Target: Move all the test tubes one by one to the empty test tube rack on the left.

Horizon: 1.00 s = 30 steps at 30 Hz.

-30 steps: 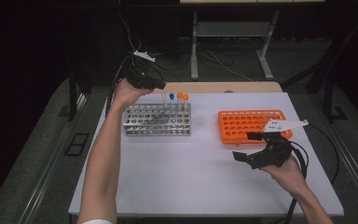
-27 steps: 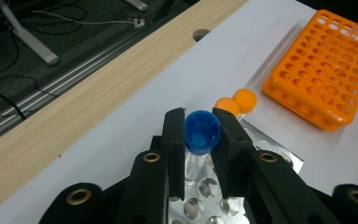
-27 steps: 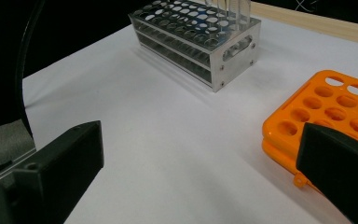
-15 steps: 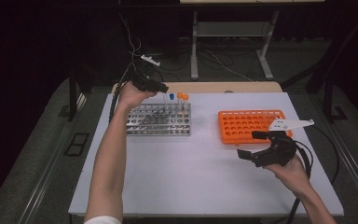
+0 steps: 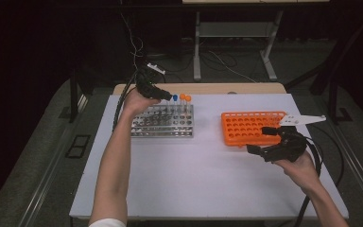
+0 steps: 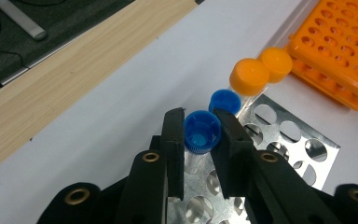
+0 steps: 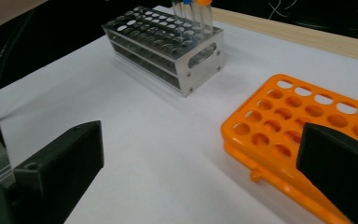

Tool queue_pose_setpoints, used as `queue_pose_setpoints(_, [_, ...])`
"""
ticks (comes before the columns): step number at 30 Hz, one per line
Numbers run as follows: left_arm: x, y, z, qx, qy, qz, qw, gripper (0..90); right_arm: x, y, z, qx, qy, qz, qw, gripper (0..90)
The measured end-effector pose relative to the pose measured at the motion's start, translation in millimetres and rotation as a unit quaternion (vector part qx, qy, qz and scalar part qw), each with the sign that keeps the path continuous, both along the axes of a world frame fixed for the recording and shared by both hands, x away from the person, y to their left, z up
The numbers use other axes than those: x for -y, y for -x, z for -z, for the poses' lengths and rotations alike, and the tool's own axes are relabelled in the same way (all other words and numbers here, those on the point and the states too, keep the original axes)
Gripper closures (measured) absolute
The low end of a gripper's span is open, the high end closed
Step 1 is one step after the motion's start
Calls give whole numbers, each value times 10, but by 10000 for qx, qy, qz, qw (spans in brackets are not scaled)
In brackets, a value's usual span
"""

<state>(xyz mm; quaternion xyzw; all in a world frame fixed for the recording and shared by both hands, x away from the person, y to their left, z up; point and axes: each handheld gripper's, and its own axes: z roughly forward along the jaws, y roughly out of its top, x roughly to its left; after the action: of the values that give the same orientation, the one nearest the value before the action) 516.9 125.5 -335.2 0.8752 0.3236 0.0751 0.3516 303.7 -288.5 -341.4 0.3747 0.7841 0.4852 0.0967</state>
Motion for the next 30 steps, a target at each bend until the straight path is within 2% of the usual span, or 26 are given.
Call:
queue_pose_setpoints(1, [-4,4,8,-17,32,-13,10000,732,17,-17,-7,-9,17,21,10000,4])
queue_pose_setpoints(4, [-32,17,16,-83,124,-41,9999,630,74,-82,-18,-69,55,111,9999,4])
queue_pose_setpoints(11, [-113,105,-50,-50,277,-158,9995,408,252,-228,-50,-161,165,384,9990,4])
queue_pose_setpoints(14, [-156,161,-90,30,346,-220,9992,332,336,-273,-45,-205,200,509,9983,5])
queue_pose_setpoints(24, [-317,378,-215,195,750,-349,9964,150,552,-339,18,-305,310,860,9953,51])
queue_pose_setpoints(30, [-322,595,-287,352,752,-303,9961,50,639,-413,82,-377,393,1069,9928,66])
